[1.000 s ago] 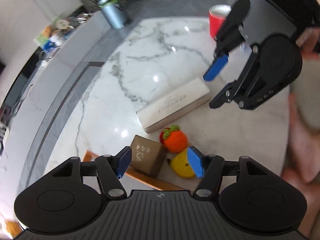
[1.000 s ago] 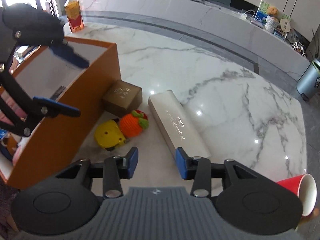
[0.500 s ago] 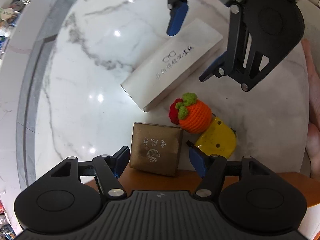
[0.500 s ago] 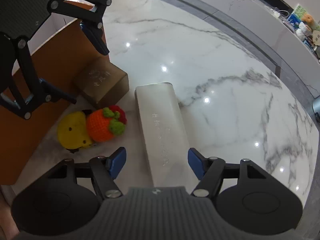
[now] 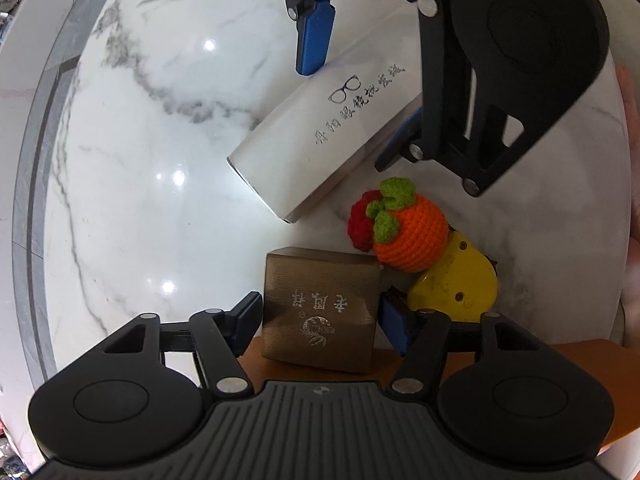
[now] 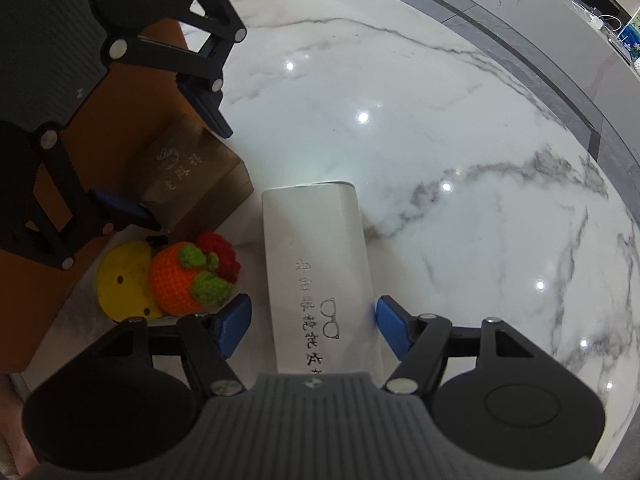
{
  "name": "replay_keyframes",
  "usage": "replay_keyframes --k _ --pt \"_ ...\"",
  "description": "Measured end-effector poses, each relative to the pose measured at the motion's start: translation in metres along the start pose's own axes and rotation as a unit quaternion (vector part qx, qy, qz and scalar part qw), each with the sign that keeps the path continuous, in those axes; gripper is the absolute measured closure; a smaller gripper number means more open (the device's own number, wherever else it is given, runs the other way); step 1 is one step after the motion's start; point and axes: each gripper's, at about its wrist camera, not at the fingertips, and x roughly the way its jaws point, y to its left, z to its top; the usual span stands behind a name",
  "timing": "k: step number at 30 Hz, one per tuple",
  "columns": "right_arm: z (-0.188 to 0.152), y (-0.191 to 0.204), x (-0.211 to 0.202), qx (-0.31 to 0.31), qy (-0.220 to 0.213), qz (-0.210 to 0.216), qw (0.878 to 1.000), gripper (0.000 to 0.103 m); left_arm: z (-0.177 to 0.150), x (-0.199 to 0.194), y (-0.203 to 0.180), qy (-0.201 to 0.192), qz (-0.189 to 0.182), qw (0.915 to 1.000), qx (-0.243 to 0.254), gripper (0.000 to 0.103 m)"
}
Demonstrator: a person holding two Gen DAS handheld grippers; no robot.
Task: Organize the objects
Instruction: 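Grasp the brown box with the left gripper while the right grasps the white glasses case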
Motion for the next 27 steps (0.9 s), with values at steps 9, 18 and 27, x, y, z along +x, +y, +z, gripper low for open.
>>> replay_keyframes --k 9,18,27 --pt "-0.009 0.008 0.005 0.004 -0.012 -0.024 1.0 0.04 -0.008 -0.01 -0.006 -0.042 0.017 0.9987 -0.025 0.032" --pt "-0.015 0.028 -0.035 -0.015 -0.033 -0.08 0.996 0.041 -0.022 -0.066 -0.017 -0.108 0.03 0.9911 -0.073 0.032" --pt "-0.01 0.07 -0.109 -0.048 -0.076 -0.132 0.987 0.041 -0.071 -0.151 -0.045 -0.174 0.043 0.978 -0.107 0.032"
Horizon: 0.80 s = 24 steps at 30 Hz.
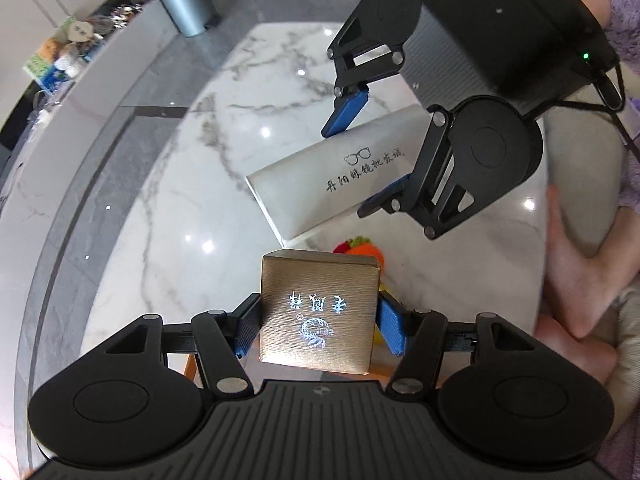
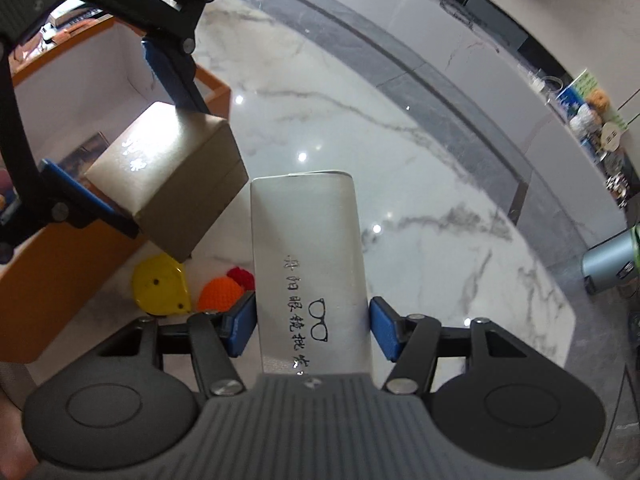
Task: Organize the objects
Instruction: 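Grasp the brown box with the left gripper while the right grasps the white glasses case, then carry the brown box and glasses case into the orange box and lower them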
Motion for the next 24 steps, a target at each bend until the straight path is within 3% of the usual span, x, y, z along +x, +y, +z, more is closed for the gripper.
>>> replay_keyframes --k 5,13,17,24 --pt "0.024 0.028 -0.045 -0.038 -0.047 -0.013 0.998 0.041 -0.033 -0.03 -0.008 0.019 0.042 0.9989 0.001 0.032" --pt "0.07 0.096 -0.087 -0.139 -0.111 0.013 0.984 0.041 -0.099 -0.03 -0.033 0.106 0.078 0.9906 0.037 0.032" --pt "0.089 0.122 -0.082 -0.166 -0.121 0.029 0.978 0.041 -0.121 -0.03 -0.038 0.117 0.076 0.9891 0.046 0.032" --pt "0.115 0.143 -0.043 -0.185 -0.117 0.057 0.974 0.041 -0.153 -0.028 -0.042 0.101 0.074 0.9895 0.072 0.032"
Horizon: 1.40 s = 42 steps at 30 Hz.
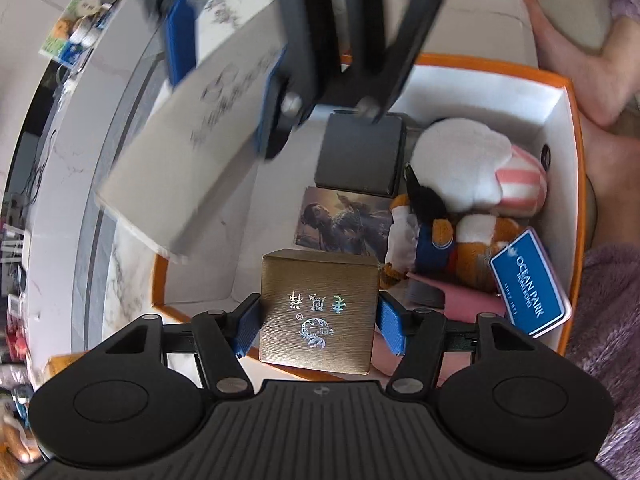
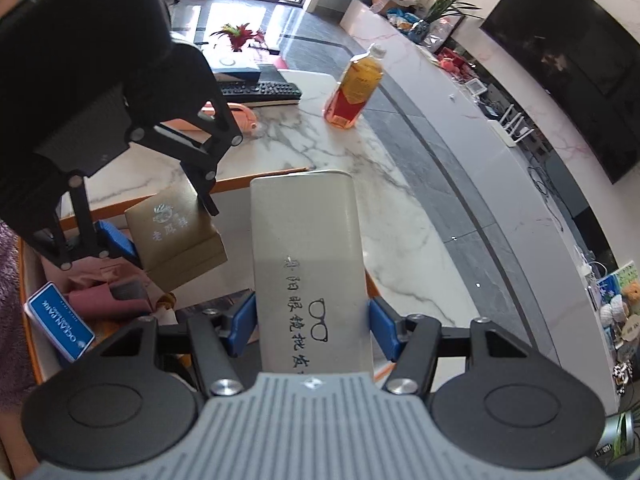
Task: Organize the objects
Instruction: 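Carry the brown box and glasses case into the orange box and lower them, then open both grippers to release the brown box and glasses case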
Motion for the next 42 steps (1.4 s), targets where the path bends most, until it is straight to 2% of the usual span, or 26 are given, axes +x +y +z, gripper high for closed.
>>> replay_keyframes --k 8,15,24,30,34,42 --pt "0.004 0.005 0.058 -0.059 0.032 0.028 0.997 0.041 0.002 0.019 0.004 0.013 -0.027 0.9987 0.042 0.032" --pt "-0.007 0.009 0.099 -0.122 0.064 0.043 0.99 0.041 0.005 0.035 0.015 0.034 -0.061 0.9963 0.05 0.032" --pt "-0.02 0.014 0.13 -0.179 0.079 0.055 0.979 0.041 0.009 0.046 0.021 0.042 -0.091 0.9936 0.051 0.032" --pt "-0.019 0.01 0.136 -0.181 0.092 0.068 0.977 0.04 0.006 0.045 0.025 0.045 -0.104 0.9924 0.048 0.032" --pt "-0.018 0.003 0.136 -0.159 0.1 0.074 0.979 0.04 0.003 0.043 0.03 0.047 -0.113 0.9919 0.035 0.032" --pt "-0.023 -0.001 0.123 -0.145 0.119 0.058 0.981 0.04 -0.002 0.036 0.031 0.045 -0.12 0.9915 0.022 0.032"
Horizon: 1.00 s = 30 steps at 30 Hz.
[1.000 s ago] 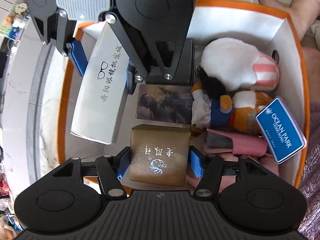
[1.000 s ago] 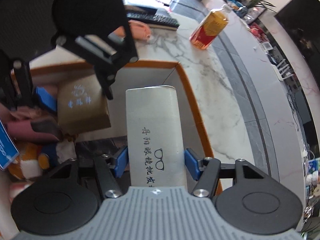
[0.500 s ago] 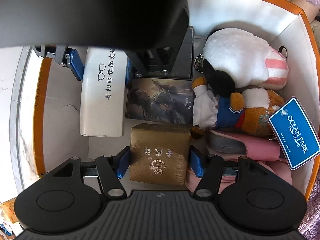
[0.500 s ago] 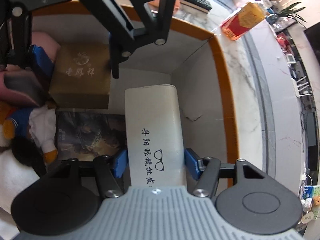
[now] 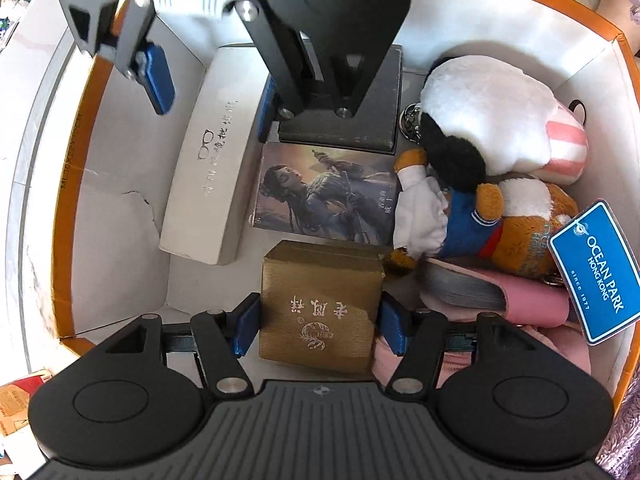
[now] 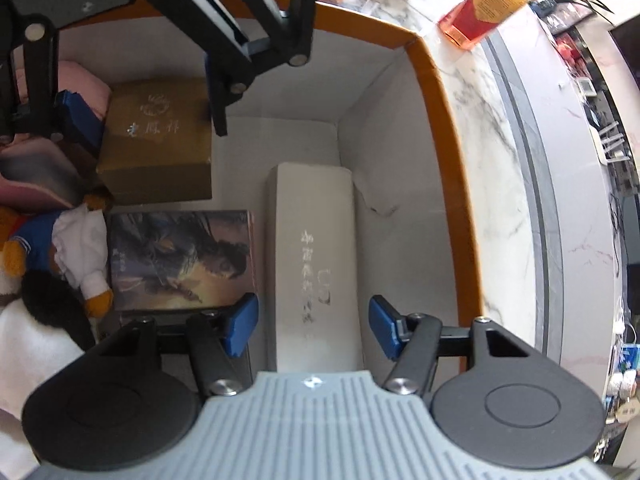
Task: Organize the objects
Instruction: 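Open both grippers to release the brown box and glasses case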
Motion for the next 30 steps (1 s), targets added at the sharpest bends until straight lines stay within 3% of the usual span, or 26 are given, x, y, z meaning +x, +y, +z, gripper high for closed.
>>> replay_keyframes --k 11,17,21,23,25,30 --pt "-0.019 0.005 -0.032 0.038 -0.02 -0.023 0.999 0.041 -0.003 -0.017 0.005 0.007 -0.032 0.9992 -0.021 0.03" --pt "-0.032 0.005 -0.051 0.073 -0.036 -0.031 0.996 0.041 -0.009 -0.042 0.028 -0.038 -0.06 0.9929 -0.095 0.031" --pt "-0.034 0.005 -0.065 0.109 -0.047 -0.032 0.992 0.044 -0.014 -0.043 0.041 -0.039 -0.06 0.9833 -0.167 0.042" --pt "-0.038 0.006 -0.07 0.125 -0.048 -0.031 0.99 0.05 -0.016 -0.039 0.042 -0.035 -0.059 0.9778 -0.198 0.044" --pt "-0.041 0.007 -0.071 0.136 -0.052 -0.032 0.989 0.05 -0.018 -0.037 0.04 -0.03 -0.073 0.9745 -0.21 0.052" --pt "-0.04 0.009 -0.065 0.139 -0.06 -0.037 0.988 0.051 -0.025 -0.045 0.034 -0.042 -0.08 0.9699 -0.226 0.055"
